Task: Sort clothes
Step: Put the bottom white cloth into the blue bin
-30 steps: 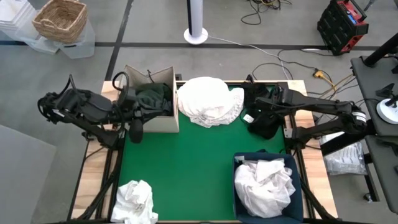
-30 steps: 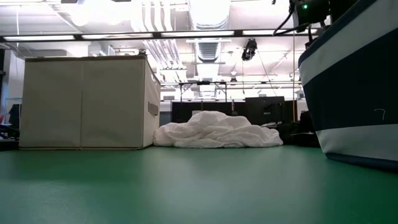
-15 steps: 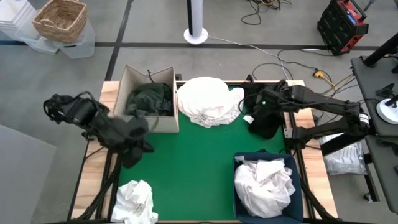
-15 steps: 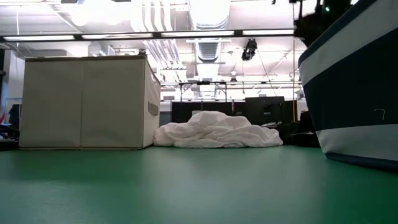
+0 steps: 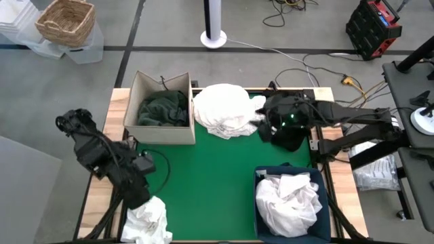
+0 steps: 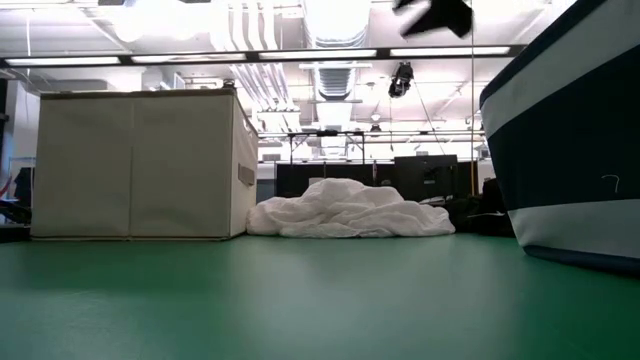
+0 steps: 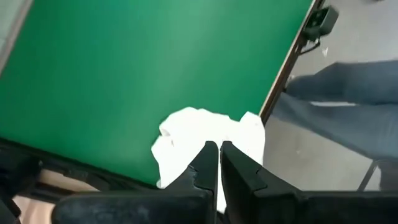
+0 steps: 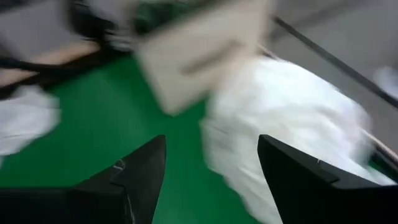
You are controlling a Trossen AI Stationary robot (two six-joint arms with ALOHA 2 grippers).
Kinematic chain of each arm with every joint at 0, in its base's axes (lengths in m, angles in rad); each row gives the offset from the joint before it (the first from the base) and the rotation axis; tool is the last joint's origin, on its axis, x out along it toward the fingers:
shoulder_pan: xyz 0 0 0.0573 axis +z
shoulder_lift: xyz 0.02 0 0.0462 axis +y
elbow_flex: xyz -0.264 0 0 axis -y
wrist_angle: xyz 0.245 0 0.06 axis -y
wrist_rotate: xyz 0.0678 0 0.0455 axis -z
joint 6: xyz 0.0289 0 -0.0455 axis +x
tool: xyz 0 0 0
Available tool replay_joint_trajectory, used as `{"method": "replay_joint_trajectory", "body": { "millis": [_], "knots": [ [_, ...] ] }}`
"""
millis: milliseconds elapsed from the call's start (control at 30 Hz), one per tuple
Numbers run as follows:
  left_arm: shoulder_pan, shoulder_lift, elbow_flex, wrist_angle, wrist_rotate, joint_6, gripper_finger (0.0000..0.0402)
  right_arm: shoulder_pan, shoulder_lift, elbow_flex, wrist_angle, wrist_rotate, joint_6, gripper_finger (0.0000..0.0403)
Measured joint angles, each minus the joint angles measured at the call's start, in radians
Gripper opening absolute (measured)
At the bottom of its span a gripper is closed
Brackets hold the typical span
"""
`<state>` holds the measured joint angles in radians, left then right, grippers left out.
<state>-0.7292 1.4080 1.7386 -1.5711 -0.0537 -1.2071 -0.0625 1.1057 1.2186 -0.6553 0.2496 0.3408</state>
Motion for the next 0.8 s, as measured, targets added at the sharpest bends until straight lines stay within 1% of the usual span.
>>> {"method": "replay_joint_trajectory", "body": {
  "millis": [133, 300, 567, 667, 800],
  "knots": [
    [-0.063, 0.025, 0.000, 0.000, 0.013, -0.015, 0.0000, 0.107, 0.056, 0.000, 0.183, -0.050, -0.065, 0.0244],
    [-0.163, 0.067, 0.000, 0.000, 0.014, -0.059, 0.0000, 0.224, 0.161, 0.013, 0.326, -0.051, -0.091, 0.0252],
    [-0.321, 0.194, 0.000, 0.000, 0.014, -0.237, 0.0000, 0.309, 0.389, 0.142, 0.335, -0.048, -0.135, 0.0253],
    [-0.352, 0.257, 0.000, 0.000, 0.017, -0.254, 0.0000, 0.323, 0.468, 0.213, 0.309, -0.051, -0.162, 0.0252],
    [-0.357, 0.342, -0.012, 0.005, 0.041, -0.248, 0.0000, 0.337, 0.547, 0.321, 0.231, -0.051, -0.171, 0.0257]
  ]
}}
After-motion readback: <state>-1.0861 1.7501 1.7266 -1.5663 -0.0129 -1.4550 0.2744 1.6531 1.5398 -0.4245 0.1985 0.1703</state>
